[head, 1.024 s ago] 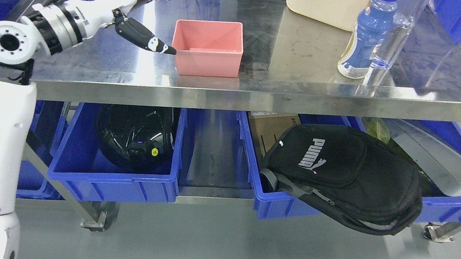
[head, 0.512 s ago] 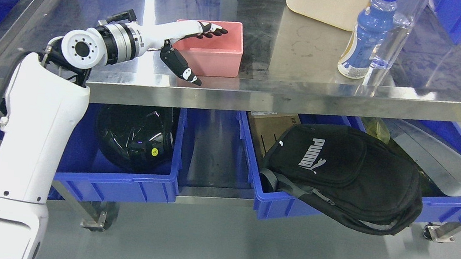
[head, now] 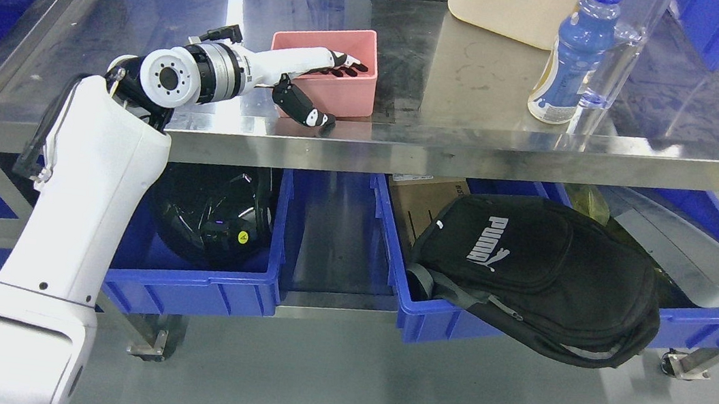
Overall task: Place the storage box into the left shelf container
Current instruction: 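Close the left hand fingers around the rim of the pink box, then lift the pink box off the table with the left hand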
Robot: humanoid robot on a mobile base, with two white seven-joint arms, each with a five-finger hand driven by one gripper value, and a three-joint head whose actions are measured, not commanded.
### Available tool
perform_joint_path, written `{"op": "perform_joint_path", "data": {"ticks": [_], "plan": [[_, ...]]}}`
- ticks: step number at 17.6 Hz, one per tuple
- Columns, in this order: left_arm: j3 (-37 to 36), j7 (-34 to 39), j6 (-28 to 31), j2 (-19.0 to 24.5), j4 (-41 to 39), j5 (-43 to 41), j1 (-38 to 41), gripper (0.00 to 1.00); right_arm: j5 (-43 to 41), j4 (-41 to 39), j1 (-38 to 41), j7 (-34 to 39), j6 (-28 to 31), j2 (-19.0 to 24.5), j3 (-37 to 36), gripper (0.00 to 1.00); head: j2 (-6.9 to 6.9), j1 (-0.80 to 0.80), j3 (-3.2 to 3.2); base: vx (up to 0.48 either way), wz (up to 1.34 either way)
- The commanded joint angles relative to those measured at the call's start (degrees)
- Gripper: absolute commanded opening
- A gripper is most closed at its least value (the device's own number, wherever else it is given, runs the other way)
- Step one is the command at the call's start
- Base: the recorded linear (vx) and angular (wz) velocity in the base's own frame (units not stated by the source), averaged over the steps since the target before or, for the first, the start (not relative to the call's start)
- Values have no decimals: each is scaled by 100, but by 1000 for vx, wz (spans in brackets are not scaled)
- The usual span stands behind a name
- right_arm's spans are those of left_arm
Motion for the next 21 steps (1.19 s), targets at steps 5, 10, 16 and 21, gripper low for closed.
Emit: {"op": "perform_joint_path", "data": {"ticks": [5, 10, 16, 21], "plan": [[640, -153, -452, -203, 499, -90, -46, 30, 0, -100, 0, -1, 0, -100, -27, 100, 0, 0, 0, -2, 32], [1600, -532, -1007, -414, 578, -90, -37, 0, 0, -100, 0, -1, 0, -100, -27, 100, 0, 0, 0, 0, 12], [2971, -549, -1244, -508, 596, 330, -37, 0, 0, -100, 0, -1, 0, -100, -27, 100, 0, 0, 0, 3, 17], [3393, -470, -1236, -508, 596, 1270, -45, 0, 0, -100, 0, -1, 0, -100, -27, 100, 0, 0, 0, -3, -27]]}}
